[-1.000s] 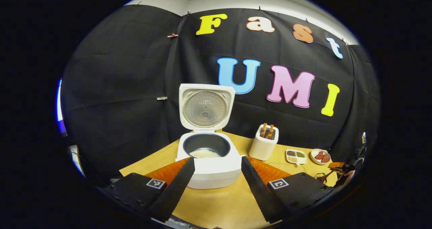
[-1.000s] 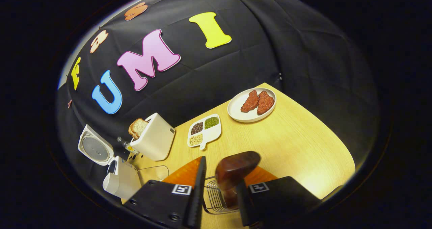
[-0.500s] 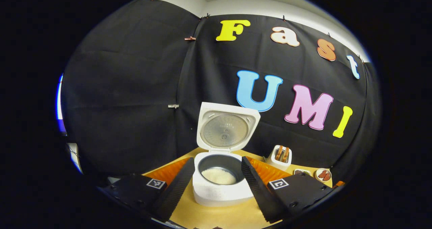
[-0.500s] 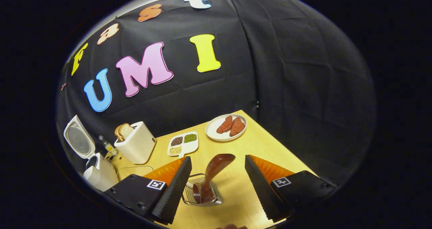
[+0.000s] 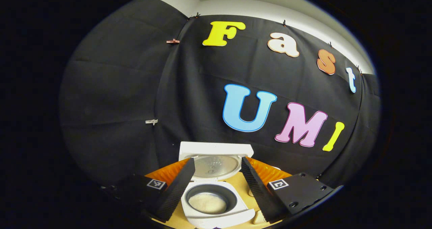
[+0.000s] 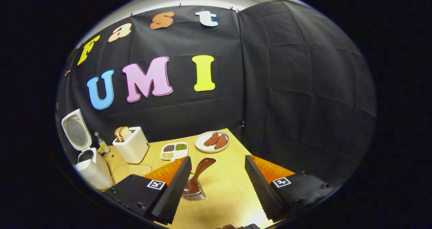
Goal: Close the left gripper, press the button to open the rice cooker; take a wooden spoon from the chopstick holder with the right hand, scoop a spoonful of rice and pour it into the rice cooker, then put the wooden spoon back into the chopstick holder.
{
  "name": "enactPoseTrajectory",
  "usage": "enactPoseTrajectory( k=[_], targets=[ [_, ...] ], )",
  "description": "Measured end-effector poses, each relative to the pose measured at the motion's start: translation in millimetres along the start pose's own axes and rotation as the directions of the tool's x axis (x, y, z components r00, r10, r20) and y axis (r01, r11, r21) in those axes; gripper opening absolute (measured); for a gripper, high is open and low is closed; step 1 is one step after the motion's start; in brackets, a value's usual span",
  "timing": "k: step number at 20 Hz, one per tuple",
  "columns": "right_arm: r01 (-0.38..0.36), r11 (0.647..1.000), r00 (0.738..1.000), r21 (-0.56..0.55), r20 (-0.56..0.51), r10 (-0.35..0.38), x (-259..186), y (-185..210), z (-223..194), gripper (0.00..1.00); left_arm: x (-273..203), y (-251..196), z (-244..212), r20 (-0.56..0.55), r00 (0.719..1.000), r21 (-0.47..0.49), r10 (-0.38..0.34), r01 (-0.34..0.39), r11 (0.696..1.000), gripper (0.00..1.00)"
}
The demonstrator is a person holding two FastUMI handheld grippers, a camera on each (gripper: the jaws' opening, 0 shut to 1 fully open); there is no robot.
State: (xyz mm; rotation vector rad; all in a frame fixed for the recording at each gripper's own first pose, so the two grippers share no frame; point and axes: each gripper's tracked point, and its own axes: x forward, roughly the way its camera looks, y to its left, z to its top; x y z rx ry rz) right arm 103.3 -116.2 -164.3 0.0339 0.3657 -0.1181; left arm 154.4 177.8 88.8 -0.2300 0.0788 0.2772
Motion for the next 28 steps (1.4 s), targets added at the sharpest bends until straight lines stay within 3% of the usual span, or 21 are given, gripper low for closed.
enactPoseTrajectory(
  k=[5,8,15,21,28],
  targets=[
    [-0.008,0.999,0.999,-0.051,0.044,0.010,-39,8,13,0.98,71,0,11,-0.057,0.998,0.083,-0.015,0.020,0.996,0.94],
    [-0.004,0.999,0.999,-0.041,0.048,0.006,-60,13,16,0.98,115,2,6,-0.087,0.996,0.018,-0.004,0.005,1.000,0.95],
    [0.031,0.999,0.999,-0.040,0.037,-0.030,-90,15,9,0.99,187,8,-8,-0.140,0.990,0.010,0.028,-0.027,1.000,0.95],
    [0.026,1.000,0.999,0.002,0.019,-0.026,-85,16,6,0.98,200,13,-43,-0.251,0.960,0.102,0.123,-0.100,0.990,0.96],
    [-0.063,0.998,0.998,0.008,0.001,0.063,-59,31,0,0.98,146,-2,-73,-0.328,0.934,0.083,0.144,-0.124,0.989,0.99]
  ],
)
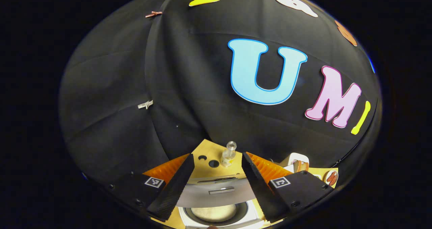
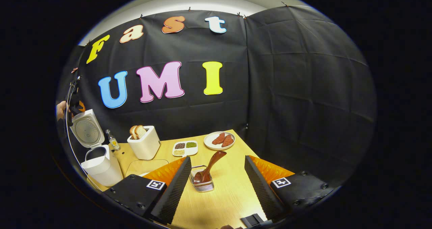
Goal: Close the left gripper, press the button to open the rice cooker; take a wooden spoon from the chopstick holder with the right hand, scoop a spoonful of rice and pour it into the rice cooker, then put the wooden spoon back into the chopstick holder.
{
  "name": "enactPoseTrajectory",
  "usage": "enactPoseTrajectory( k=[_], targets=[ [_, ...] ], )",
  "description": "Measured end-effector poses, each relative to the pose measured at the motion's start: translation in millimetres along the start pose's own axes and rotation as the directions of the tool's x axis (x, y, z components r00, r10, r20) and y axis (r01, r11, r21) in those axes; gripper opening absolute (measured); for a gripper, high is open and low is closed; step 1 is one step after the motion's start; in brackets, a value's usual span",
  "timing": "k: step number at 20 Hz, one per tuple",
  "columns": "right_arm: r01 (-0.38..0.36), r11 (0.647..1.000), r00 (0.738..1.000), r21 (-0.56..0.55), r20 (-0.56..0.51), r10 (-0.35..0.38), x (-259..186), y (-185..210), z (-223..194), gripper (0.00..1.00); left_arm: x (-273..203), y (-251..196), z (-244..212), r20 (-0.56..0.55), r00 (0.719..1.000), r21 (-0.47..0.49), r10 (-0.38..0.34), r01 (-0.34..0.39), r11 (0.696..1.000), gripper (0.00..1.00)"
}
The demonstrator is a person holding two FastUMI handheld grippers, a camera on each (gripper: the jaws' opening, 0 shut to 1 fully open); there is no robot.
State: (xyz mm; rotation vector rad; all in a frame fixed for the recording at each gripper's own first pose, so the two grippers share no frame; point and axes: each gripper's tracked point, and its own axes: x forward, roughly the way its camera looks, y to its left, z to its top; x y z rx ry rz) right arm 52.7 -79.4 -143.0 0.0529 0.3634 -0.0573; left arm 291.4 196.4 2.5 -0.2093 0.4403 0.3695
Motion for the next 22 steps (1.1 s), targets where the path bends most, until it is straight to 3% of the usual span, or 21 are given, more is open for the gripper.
enactPoseTrajectory(
  k=[4,8,10,22],
  targets=[
    [-0.055,0.998,0.998,0.019,-0.023,0.055,19,5,-6,0.98,-34,-10,-53,-0.010,1.000,0.060,0.013,-0.013,0.998,0.98],
    [-0.120,0.993,0.993,-0.007,-0.021,0.120,35,6,-6,0.99,-50,-25,-120,-0.078,0.997,0.023,0.018,-0.017,1.000,0.98],
    [-0.153,0.988,0.988,-0.003,-0.032,0.153,42,7,-6,0.98,-52,-26,-149,-0.088,0.995,0.053,0.040,-0.035,0.998,0.98],
    [-0.299,0.954,0.948,-0.039,-0.125,0.292,68,15,-23,0.98,-31,-20,-242,-0.067,0.991,0.075,0.116,-0.111,0.991,0.99]
  ],
)
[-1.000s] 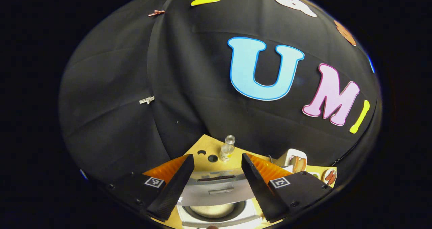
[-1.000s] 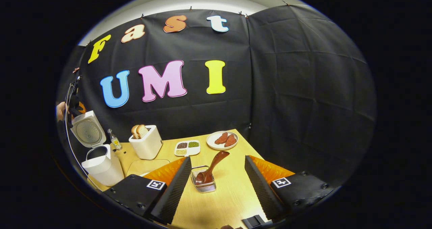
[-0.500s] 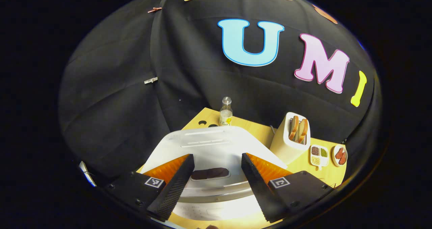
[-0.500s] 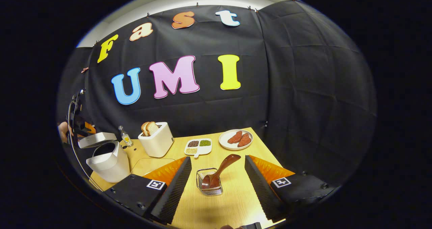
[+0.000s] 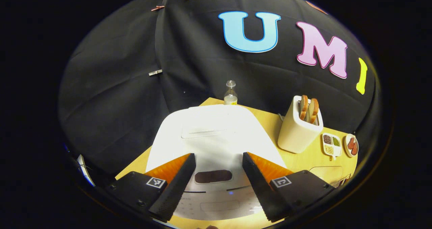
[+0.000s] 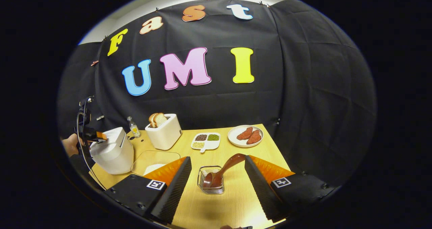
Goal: Close the left gripper, press the button to open the rice cooker; take a wooden spoon from the chopstick holder with the right hand, scoop a spoonful of rice and pour it into the rice cooker, then put the wooden spoon back into the chopstick holder.
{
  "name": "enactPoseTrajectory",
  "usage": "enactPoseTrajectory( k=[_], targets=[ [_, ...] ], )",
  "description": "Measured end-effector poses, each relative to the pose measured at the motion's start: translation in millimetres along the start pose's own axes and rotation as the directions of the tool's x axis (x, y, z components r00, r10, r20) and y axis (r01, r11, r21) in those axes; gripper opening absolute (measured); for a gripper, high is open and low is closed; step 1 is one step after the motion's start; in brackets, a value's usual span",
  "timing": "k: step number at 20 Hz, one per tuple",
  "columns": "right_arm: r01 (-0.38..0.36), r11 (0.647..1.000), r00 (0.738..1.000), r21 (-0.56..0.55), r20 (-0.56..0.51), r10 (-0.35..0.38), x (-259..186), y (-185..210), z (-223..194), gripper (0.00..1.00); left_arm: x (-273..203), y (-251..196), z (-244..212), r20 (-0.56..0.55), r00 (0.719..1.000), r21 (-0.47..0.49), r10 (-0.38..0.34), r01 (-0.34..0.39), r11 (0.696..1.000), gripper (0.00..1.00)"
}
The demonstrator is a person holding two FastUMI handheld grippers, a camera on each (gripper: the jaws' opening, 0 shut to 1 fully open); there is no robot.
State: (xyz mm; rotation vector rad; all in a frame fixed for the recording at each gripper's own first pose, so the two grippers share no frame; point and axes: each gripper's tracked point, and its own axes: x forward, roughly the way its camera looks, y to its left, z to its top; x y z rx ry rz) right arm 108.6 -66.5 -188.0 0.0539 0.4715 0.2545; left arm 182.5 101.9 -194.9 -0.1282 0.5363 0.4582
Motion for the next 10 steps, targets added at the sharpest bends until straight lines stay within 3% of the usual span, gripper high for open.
enactPoseTrajectory(
  k=[10],
  targets=[
    [-0.064,0.998,0.995,0.008,-0.079,0.065,15,16,-25,0.99,4,-2,-5,0.072,0.997,-0.004,-0.003,0.004,1.000,0.99]
  ],
)
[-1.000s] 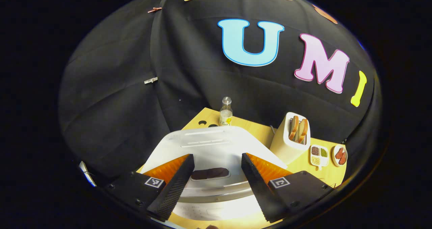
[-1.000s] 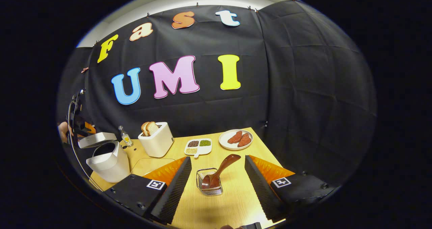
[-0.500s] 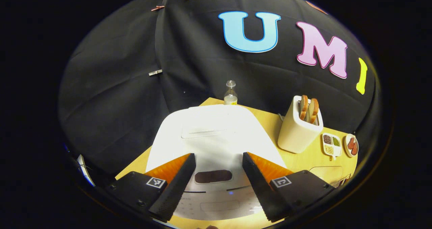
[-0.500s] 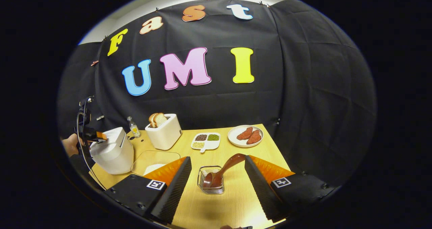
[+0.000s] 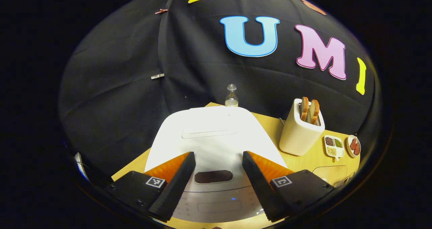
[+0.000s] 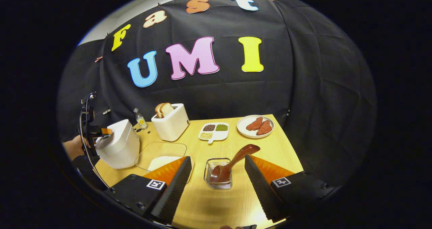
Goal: Close the left gripper, press the button to open the rice cooker; take a wooden spoon from the chopstick holder with the right hand, scoop a spoonful of rice and pour it into the rice cooker, then put the wooden spoon back into the chopstick holder.
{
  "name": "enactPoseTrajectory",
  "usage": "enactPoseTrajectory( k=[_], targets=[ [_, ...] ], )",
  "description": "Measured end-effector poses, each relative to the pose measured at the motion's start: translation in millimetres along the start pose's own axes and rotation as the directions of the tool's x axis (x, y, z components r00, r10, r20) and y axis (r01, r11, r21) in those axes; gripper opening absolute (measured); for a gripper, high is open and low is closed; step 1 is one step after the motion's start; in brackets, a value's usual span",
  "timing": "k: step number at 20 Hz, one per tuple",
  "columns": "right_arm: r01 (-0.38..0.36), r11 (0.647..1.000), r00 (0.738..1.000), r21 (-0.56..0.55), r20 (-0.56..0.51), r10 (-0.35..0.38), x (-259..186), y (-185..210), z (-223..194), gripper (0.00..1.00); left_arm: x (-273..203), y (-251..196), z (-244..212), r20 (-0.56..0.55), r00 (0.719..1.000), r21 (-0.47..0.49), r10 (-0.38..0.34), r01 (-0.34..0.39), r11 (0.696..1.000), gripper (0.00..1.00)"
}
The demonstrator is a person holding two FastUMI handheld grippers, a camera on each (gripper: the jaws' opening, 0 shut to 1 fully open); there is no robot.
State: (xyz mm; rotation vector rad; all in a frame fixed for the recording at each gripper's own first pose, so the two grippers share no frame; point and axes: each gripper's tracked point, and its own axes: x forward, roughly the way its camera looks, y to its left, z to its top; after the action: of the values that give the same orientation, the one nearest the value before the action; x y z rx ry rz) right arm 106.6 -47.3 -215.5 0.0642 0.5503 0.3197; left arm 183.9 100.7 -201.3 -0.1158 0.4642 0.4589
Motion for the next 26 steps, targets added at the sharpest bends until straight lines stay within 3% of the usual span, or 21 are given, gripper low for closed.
enactPoseTrajectory(
  k=[4,8,15,21,26],
  targets=[
    [0.003,1.000,1.000,0.000,0.022,-0.003,-5,9,4,0.99,2,-1,3,0.041,0.999,0.040,-0.018,0.016,0.999,0.99],
    [0.059,0.998,0.994,-0.020,0.095,-0.056,-28,15,20,0.99,-20,-1,11,0.059,0.997,0.107,-0.056,0.050,0.993,0.96],
    [0.135,0.991,0.966,-0.020,0.226,-0.127,-89,41,58,0.99,-154,-18,52,0.279,0.923,0.199,-0.265,0.215,0.956,0.95],
    [0.157,0.987,0.924,0.019,0.351,-0.154,-146,68,77,0.99,-267,-18,24,0.333,0.855,0.188,-0.397,0.352,0.917,0.95],
    [0.207,0.978,0.902,-0.006,0.389,-0.188,-198,74,62,0.98,-331,-8,-12,0.329,0.837,0.209,-0.438,0.388,0.898,0.95]
  ],
)
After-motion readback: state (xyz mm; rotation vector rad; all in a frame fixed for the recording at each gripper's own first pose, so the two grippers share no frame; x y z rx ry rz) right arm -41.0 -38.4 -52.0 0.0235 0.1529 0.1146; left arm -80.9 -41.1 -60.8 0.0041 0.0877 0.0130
